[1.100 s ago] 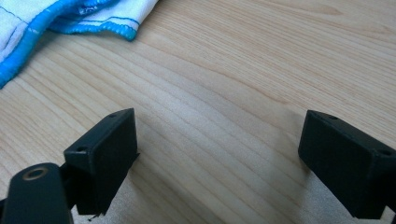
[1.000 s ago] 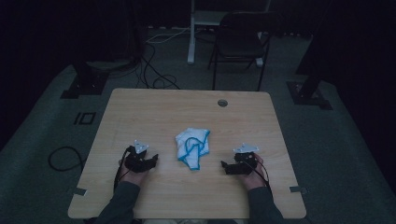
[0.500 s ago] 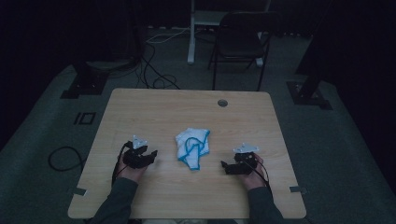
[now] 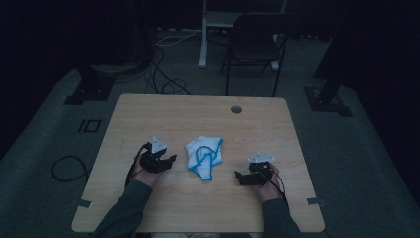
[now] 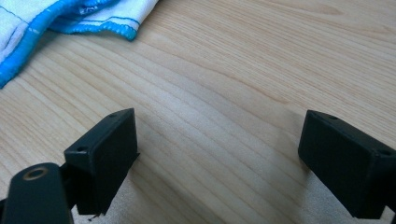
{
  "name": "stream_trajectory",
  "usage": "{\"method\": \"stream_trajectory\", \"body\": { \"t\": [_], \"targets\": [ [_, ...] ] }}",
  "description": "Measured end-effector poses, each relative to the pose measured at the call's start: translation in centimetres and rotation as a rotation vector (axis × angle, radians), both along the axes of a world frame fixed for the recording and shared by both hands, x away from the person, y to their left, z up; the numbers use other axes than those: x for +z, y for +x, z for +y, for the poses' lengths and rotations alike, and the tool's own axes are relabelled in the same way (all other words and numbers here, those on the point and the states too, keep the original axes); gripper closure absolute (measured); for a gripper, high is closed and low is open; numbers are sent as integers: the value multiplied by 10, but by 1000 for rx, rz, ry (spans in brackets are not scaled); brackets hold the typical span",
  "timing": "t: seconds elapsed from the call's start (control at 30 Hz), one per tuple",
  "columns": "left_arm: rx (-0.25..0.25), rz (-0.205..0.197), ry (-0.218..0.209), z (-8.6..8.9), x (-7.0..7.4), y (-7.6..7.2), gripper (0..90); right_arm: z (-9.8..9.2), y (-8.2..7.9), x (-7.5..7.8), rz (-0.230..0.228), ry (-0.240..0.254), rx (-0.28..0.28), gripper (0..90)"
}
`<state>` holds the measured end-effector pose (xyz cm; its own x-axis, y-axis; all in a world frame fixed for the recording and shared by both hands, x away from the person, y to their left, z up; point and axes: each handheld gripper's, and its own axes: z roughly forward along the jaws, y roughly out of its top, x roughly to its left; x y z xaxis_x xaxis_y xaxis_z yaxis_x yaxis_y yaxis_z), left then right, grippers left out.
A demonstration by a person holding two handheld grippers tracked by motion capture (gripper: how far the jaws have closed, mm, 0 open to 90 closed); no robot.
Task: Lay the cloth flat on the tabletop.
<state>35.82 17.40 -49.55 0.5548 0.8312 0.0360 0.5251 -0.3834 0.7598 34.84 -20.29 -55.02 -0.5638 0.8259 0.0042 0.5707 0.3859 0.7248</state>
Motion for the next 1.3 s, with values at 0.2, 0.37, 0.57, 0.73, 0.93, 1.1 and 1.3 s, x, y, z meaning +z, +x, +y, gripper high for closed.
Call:
{"method": "stream_trajectory", "body": {
  "t": [0.2,0.37,0.57,0.73,0.93,1.1,1.3],
  "targets": [
    [-31,-7,2,-9,6,6,494,0,0,0,0,0,0,117],
    [-52,-15,1,-15,10,10,495,0,0,0,-1,0,0,118],
    [-76,-25,7,-22,16,15,525,0,0,0,-1,0,1,118],
    [-104,-33,4,-36,22,22,537,0,0,0,0,1,-1,118],
    [-148,-34,16,-53,24,28,537,0,0,0,0,0,0,118],
    [-181,-32,27,-64,24,33,533,0,0,0,0,-1,1,118],
    [-207,-7,41,-78,22,43,525,0,0,0,-1,-1,1,118]
  ]
}}
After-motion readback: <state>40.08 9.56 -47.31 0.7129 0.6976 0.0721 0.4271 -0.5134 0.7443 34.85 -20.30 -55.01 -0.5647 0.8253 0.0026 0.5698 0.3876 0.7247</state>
